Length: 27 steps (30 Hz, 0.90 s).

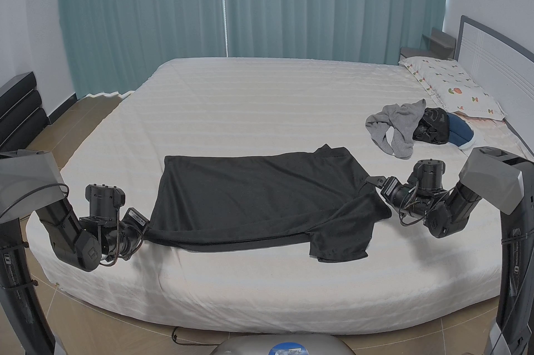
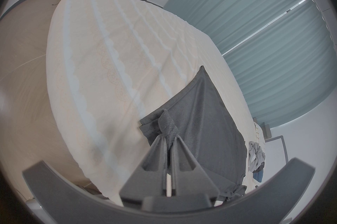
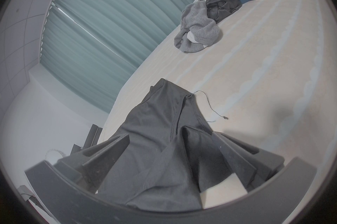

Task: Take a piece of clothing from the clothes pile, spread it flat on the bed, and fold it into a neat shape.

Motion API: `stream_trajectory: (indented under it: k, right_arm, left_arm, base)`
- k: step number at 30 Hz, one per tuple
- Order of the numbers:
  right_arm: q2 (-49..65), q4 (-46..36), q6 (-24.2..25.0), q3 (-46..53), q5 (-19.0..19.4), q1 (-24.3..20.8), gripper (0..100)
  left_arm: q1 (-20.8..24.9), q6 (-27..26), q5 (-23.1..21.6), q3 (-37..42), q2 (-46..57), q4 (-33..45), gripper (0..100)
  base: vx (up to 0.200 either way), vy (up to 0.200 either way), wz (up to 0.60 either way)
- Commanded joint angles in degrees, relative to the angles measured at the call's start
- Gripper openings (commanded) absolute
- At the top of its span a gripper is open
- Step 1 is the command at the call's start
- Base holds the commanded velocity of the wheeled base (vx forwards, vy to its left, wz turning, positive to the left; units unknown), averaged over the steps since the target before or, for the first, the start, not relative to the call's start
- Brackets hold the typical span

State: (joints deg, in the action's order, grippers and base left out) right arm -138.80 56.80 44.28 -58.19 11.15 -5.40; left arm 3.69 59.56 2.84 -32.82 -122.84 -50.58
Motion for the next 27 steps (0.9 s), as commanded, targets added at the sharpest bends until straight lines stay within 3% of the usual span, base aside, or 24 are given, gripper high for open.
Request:
stream_trajectory:
  k: [1, 5, 9, 12, 18, 27]
  right_arm:
    - [7.8, 0.0, -0.1, 9.2, 4.3, 0.7, 100]
    - [11.7, 0.3, -0.5, 17.1, 9.7, 0.1, 100]
    - [13.0, -0.1, -2.7, 22.6, 12.3, -2.0, 100]
    - [12.5, -0.1, -5.4, 25.0, 13.0, -3.6, 100]
    - [9.5, -0.1, -5.8, 23.7, 12.9, -6.7, 100]
    - [7.8, -3.9, -5.8, 19.3, 12.8, -6.8, 100]
  left_arm:
    - [-0.2, 0.0, 0.1, 0.1, 0.4, 0.0, 0]
    - [-0.2, 0.0, 0.1, 0.5, 0.4, 0.0, 0]
    - [-0.2, 0.0, -0.1, 0.7, 0.7, 0.0, 0]
    - [-0.2, 0.0, -0.1, 0.7, 0.9, 0.0, 0]
    - [-0.2, -0.1, -0.1, 0.8, 0.8, 0.0, 0]
    - [-0.3, -0.1, -0.2, 0.7, 0.6, 0.0, 0]
  base:
    - [0.0, 0.0, 0.0]
    - [0.0, 0.0, 0.0]
    - [0.0, 0.0, 0.0]
    - [0.0, 0.0, 0.0]
    - [0.0, 0.0, 0.0]
    - [0.0, 0.0, 0.0]
